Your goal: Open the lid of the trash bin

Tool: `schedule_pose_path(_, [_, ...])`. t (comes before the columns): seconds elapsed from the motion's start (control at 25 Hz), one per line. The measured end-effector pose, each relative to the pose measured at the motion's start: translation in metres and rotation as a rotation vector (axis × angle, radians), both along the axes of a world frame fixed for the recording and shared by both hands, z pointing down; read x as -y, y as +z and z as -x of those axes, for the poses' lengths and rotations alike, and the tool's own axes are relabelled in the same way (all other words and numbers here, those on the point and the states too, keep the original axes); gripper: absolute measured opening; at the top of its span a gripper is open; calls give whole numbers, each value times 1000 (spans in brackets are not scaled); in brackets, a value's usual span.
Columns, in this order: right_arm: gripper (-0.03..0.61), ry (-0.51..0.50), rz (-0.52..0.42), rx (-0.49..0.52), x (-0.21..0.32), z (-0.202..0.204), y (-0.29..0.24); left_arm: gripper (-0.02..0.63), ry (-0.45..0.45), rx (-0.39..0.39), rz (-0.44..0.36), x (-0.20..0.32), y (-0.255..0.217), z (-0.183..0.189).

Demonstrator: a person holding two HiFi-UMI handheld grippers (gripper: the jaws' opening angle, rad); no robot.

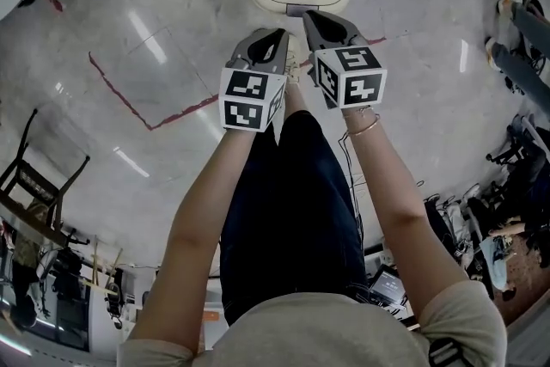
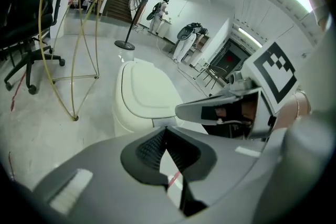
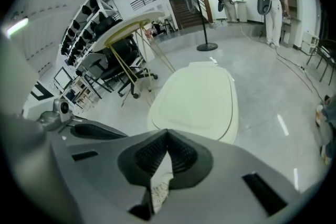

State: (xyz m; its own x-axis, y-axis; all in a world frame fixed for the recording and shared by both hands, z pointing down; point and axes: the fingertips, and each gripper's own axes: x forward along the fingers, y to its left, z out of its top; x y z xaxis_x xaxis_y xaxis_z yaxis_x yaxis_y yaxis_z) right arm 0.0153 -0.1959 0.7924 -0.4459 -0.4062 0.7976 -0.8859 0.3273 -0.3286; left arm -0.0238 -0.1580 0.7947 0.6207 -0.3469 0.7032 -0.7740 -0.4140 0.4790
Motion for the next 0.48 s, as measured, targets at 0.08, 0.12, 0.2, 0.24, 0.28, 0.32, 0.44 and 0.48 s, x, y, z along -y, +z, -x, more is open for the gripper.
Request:
schedule_pose_path(0.08, [8, 25, 18, -13, 4, -11, 13, 9, 7, -1, 5, 8, 7, -5])
schedule_pose_path(0.12, [8, 34, 28, -19, 4, -15, 19, 9, 16, 1, 6, 11, 11, -7])
schedule_pose_path(0.2, [8, 42, 45, -25, 2, -18, 28, 9, 26, 6, 4, 14, 16, -8])
schedule_pose_path(0.24, [8, 45, 50, -25, 0, -18, 31, 9, 25, 7, 5, 14, 18, -7])
schedule_pose_path(0.28, [8, 50, 53, -25, -1, -18, 33, 9, 23, 7, 9, 14, 19, -7])
schedule_pose_path(0.32, [8, 57, 54, -25, -2, -18, 35, 9, 23, 8, 14, 13, 21, -8])
schedule_pose_path(0.44, [8, 68, 51, -36, -2, -17, 38, 9, 19, 11, 20, 12, 25, -9])
schedule_pose_path(0.48, [8, 62, 49, -43, -2, -17, 38, 9, 14, 9, 21, 12, 26, -8])
